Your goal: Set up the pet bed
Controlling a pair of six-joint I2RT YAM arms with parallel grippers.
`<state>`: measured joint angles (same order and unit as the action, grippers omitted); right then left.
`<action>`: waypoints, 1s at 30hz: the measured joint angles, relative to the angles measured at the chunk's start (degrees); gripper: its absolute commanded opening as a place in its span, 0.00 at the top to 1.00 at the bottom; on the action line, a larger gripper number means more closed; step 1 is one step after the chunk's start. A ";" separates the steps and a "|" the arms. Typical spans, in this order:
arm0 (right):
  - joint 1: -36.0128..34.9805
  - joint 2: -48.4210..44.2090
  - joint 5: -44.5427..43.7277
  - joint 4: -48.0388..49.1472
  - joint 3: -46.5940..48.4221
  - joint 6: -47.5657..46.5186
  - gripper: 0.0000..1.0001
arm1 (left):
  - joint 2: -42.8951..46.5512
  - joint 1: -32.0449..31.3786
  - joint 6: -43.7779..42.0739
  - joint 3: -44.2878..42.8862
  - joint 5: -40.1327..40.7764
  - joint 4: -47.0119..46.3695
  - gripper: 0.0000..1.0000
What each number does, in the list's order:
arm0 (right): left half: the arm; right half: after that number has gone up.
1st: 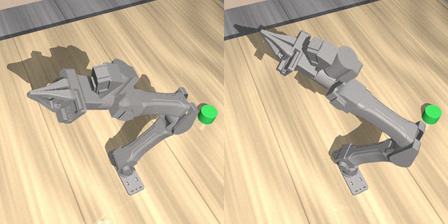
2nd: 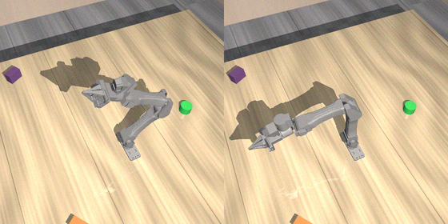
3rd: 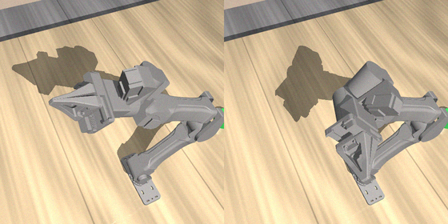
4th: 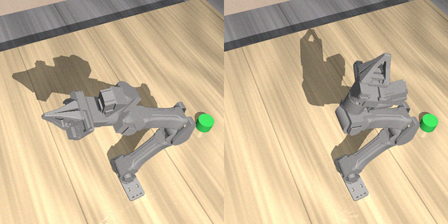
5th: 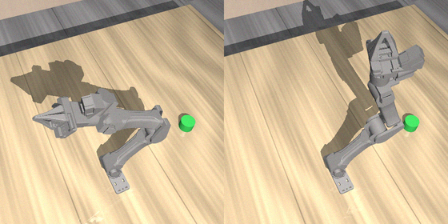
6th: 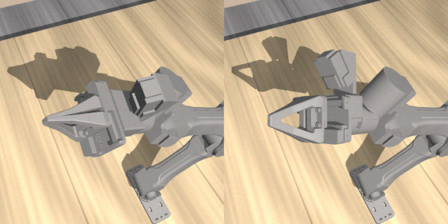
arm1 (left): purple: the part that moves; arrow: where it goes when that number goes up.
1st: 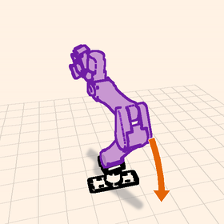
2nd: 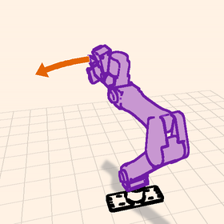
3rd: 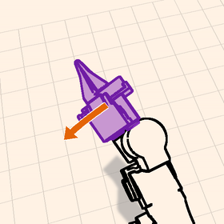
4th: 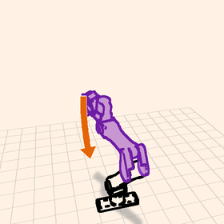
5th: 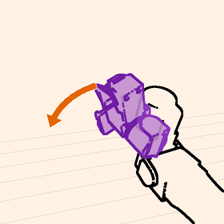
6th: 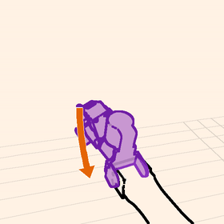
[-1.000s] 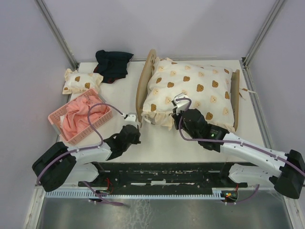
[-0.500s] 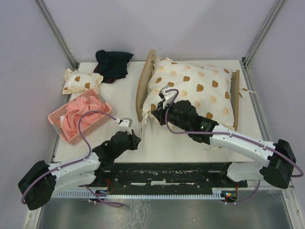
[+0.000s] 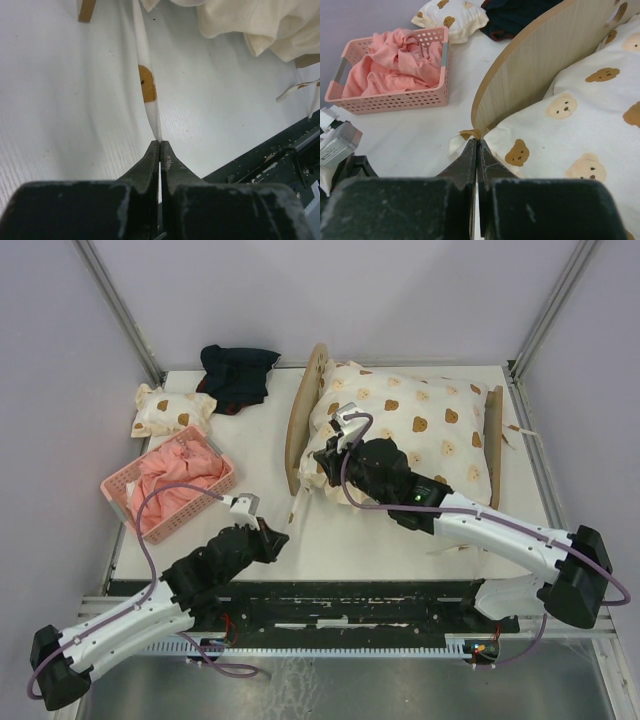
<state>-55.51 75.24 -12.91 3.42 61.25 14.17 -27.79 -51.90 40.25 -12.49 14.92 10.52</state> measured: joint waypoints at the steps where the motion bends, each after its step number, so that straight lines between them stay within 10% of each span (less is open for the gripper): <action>1: 0.00 0.13 -0.31 -0.02 0.26 -0.07 0.98 | 1.68 -0.02 0.11 -0.44 0.00 1.62 0.97; 24: -5.86 17.27 6.80 4.90 12.70 -3.13 0.98 | 11.72 -0.24 0.22 -5.86 -5.62 7.52 0.97; 30: -6.54 22.10 8.96 4.68 13.11 -2.43 0.77 | 12.48 -0.24 0.17 -6.01 -6.60 6.51 0.97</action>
<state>-62.04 97.34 -3.95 8.10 74.37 11.75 -15.31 -52.14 40.42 -18.50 8.32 17.04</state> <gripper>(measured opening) 0.118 0.040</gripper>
